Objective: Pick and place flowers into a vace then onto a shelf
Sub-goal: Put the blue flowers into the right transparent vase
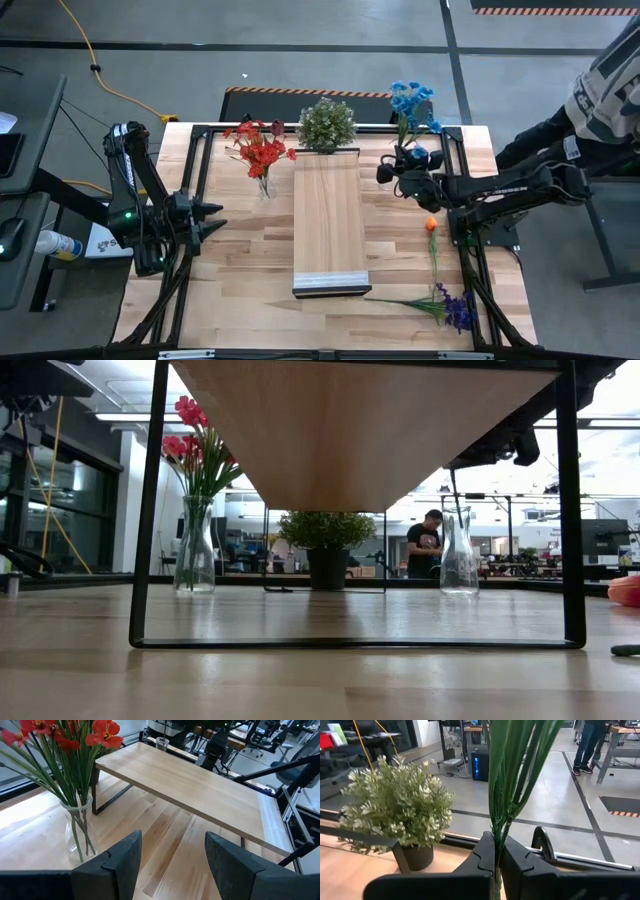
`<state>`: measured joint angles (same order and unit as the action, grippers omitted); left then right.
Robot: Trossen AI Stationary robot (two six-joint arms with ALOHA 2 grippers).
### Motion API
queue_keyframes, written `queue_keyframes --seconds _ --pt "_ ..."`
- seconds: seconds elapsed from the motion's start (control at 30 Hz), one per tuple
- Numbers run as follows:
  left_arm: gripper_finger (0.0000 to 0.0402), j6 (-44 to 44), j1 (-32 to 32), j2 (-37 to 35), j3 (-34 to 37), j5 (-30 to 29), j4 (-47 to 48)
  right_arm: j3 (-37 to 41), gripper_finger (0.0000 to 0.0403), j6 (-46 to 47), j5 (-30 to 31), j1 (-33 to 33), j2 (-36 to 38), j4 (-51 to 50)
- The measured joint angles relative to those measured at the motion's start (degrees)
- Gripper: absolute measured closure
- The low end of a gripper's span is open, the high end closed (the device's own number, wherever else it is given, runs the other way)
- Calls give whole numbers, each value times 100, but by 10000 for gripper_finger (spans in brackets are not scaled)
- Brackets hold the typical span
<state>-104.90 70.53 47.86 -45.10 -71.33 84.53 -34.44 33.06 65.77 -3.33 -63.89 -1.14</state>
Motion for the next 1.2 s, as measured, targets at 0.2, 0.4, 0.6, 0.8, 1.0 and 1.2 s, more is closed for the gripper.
queue_keyframes --seconds 0.2,0.4,0.6,0.8,1.0,1.2 --pt "151 2 1 0 0 0 -48 0 401 298 -6 0 -75 -213" --pt "151 2 0 0 0 0 -47 0 393 377 -8 0 -75 -242" --pt "151 2 0 0 0 0 -47 0 392 457 -12 0 -73 -304" --pt "151 4 1 0 0 0 -47 0 384 455 -98 0 -73 -380" --pt "151 4 1 0 0 0 -47 0 376 458 -149 0 -73 -416" --pt "151 4 -1 0 0 0 -47 0 374 465 -395 0 -73 -549"
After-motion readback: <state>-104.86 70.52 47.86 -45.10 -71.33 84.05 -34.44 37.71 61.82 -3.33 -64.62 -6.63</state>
